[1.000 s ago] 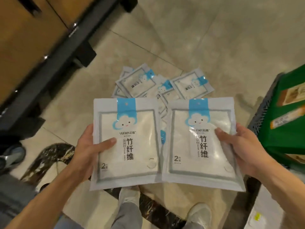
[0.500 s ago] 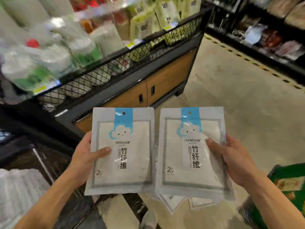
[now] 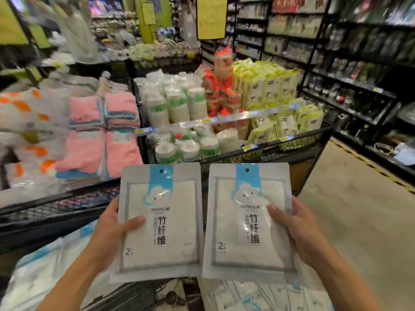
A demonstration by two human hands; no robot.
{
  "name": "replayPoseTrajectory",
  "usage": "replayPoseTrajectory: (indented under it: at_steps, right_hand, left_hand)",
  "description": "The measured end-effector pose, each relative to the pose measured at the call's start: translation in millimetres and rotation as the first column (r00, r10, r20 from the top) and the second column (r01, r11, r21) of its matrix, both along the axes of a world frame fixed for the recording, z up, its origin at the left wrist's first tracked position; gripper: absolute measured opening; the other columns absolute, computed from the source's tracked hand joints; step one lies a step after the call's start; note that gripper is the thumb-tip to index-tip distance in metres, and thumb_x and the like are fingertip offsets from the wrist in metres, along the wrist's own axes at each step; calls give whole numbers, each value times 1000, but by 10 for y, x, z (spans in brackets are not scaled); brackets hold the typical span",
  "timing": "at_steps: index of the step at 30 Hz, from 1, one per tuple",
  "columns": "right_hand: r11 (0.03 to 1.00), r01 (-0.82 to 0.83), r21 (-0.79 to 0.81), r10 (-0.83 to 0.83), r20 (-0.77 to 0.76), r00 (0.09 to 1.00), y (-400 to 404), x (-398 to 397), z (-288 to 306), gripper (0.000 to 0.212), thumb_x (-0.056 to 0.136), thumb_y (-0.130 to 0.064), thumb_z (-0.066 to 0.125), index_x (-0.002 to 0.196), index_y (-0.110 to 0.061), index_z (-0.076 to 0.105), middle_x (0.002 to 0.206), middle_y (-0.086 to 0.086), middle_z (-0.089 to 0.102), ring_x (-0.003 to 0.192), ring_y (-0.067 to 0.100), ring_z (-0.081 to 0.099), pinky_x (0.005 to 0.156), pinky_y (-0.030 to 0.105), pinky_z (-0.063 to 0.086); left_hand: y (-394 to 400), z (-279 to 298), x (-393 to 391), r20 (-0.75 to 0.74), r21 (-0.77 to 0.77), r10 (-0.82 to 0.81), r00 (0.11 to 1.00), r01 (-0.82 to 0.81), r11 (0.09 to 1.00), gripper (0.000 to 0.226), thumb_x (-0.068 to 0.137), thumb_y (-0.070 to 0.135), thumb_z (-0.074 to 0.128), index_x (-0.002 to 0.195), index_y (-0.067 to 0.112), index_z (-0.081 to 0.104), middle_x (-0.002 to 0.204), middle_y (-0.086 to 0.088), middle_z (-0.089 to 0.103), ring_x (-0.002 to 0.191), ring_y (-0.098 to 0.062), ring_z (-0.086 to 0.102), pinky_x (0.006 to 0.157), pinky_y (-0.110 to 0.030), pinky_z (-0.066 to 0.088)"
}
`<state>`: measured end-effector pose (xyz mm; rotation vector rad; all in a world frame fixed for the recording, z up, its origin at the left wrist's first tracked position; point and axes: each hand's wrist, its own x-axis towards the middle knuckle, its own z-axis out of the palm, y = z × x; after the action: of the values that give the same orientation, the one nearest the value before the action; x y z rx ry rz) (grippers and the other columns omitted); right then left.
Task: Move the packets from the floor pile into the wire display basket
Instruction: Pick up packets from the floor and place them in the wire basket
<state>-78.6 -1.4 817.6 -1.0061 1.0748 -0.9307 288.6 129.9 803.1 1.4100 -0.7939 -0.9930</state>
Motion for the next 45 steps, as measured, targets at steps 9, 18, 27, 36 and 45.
replayPoseTrajectory:
  at_steps: [9, 18, 27, 36, 45]
  right_hand:
    - [966, -239, -102, 240, 4, 971, 320, 482, 271, 39, 82, -13, 80, 119, -9, 66, 102, 14, 79, 90, 32, 77, 67, 39, 64]
    - [873, -459, -163, 440, -141, 887, 907, 1601, 482, 24, 96, -13, 67, 120, -17, 65, 100, 8, 80, 90, 28, 78, 77, 47, 62]
    - [841, -527, -123, 518, -96, 850, 1470, 3128, 297, 26, 96, -6, 66, 122, -8, 64, 105, 15, 78, 96, 35, 76, 90, 58, 58]
    - [831, -551, -72, 542, -109, 833, 1353, 4221, -122, 27, 95, -6, 69, 121, -9, 65, 108, 13, 78, 98, 34, 76, 93, 58, 58]
    - [816, -577, 39, 576, -145, 804, 639, 5041, -719, 22, 96, -5, 68, 116, -12, 65, 104, 11, 79, 92, 29, 77, 80, 46, 63]
  left_hand:
    - [1393, 254, 130, -11, -33, 251, 968, -251, 967, 100, 42, 30, 97, 131, 15, 54, 114, -18, 74, 96, -43, 74, 66, -51, 64]
    - [2501, 357, 734, 3, -62, 435, 900, -434, 899, 95, 45, 35, 99, 127, 16, 56, 117, -15, 74, 100, -41, 73, 78, -59, 61]
    - [3223, 197, 1734, -41, -35, 551, 834, -552, 833, 78, 54, 23, 99, 120, 17, 59, 108, -13, 77, 89, -32, 77, 63, -41, 64]
    - [3141, -136, 2599, -68, 85, 608, 791, -603, 793, 51, 80, -3, 74, 122, 18, 58, 109, -12, 76, 92, -34, 76, 71, -50, 62]
    - [2626, -685, 3258, -44, 239, 664, 746, -638, 732, 60, 74, 8, 80, 128, 18, 55, 117, -11, 74, 105, -36, 73, 90, -64, 56]
